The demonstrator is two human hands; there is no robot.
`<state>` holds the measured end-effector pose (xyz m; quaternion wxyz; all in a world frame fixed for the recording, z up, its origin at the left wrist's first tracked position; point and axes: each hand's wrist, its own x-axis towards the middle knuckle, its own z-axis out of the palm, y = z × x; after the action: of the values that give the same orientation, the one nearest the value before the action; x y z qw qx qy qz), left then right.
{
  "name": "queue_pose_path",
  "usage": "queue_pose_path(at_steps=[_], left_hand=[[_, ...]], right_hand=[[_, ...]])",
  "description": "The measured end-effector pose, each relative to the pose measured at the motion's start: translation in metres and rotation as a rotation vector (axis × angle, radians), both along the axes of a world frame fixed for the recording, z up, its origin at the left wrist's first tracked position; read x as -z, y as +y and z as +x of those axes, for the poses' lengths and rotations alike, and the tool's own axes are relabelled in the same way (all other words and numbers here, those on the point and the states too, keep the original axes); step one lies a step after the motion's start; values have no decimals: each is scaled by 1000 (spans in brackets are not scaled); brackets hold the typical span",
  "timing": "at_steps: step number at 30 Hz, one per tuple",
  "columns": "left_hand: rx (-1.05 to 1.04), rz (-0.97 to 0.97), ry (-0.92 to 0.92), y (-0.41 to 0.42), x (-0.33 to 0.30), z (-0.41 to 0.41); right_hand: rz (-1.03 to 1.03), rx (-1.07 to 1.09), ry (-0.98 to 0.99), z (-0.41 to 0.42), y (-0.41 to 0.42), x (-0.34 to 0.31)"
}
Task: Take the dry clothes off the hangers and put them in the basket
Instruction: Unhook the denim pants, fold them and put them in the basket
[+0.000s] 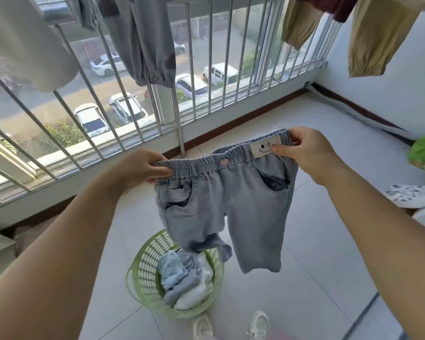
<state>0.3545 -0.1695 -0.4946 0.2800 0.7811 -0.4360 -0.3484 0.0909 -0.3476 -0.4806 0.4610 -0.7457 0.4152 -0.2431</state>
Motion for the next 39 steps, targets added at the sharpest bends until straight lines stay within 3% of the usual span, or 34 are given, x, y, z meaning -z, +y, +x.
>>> queue_pose_path(at_steps=[2,6,12,16,22,33,36,39], left_hand=[[-54,-10,12,1,2,-4],[-243,-124,308,0,15,-8],[-384,-275,411,-4,29,-14],[-480,-387,634,-9,23,-15],[-596,-413,895,-33,7,-45],[-468,-571,931,-51,-21,-118],[-451,-556,930,-46,-24,-114],[-355,-538,846,-40,-22,-108]], right_hand=[[34,-11,-32,3,2,3],[86,11,-68,5,4,14],[-29,87,-80,8,6,18],[-21,124,-175,9,4,4],[-211,373,-104,29,16,3],[-206,-56,-160,55,67,11],[-288,-67,-87,54,62,10],[-271,-4,-167,53,58,0]])
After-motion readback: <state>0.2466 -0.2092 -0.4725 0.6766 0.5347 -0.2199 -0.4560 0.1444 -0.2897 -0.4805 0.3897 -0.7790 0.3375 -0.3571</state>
